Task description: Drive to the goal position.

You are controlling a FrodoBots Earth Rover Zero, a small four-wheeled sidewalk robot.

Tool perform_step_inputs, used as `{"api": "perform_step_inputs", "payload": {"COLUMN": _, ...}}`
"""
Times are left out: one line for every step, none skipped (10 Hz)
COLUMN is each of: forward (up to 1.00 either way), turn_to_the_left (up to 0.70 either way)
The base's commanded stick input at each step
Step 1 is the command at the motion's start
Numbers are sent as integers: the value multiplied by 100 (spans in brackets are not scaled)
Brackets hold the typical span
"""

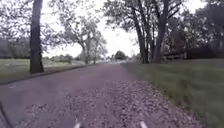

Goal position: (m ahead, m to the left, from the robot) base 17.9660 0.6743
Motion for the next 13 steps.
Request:
{"api": "perform_step_inputs", "payload": {"forward": 70, "turn_to_the_left": 0}}
{"api": "perform_step_inputs", "payload": {"forward": 70, "turn_to_the_left": 0}}
{"api": "perform_step_inputs", "payload": {"forward": 70, "turn_to_the_left": 0}}
{"api": "perform_step_inputs", "payload": {"forward": 70, "turn_to_the_left": 0}}
{"api": "perform_step_inputs", "payload": {"forward": 70, "turn_to_the_left": 0}}
{"api": "perform_step_inputs", "payload": {"forward": 70, "turn_to_the_left": 0}}
{"api": "perform_step_inputs", "payload": {"forward": 70, "turn_to_the_left": 0}}
{"api": "perform_step_inputs", "payload": {"forward": 70, "turn_to_the_left": 0}}
{"api": "perform_step_inputs", "payload": {"forward": 70, "turn_to_the_left": 0}}
{"api": "perform_step_inputs", "payload": {"forward": 70, "turn_to_the_left": 0}}
{"api": "perform_step_inputs", "payload": {"forward": 70, "turn_to_the_left": 0}}
{"api": "perform_step_inputs", "payload": {"forward": 70, "turn_to_the_left": 0}}
{"api": "perform_step_inputs", "payload": {"forward": 70, "turn_to_the_left": 0}}
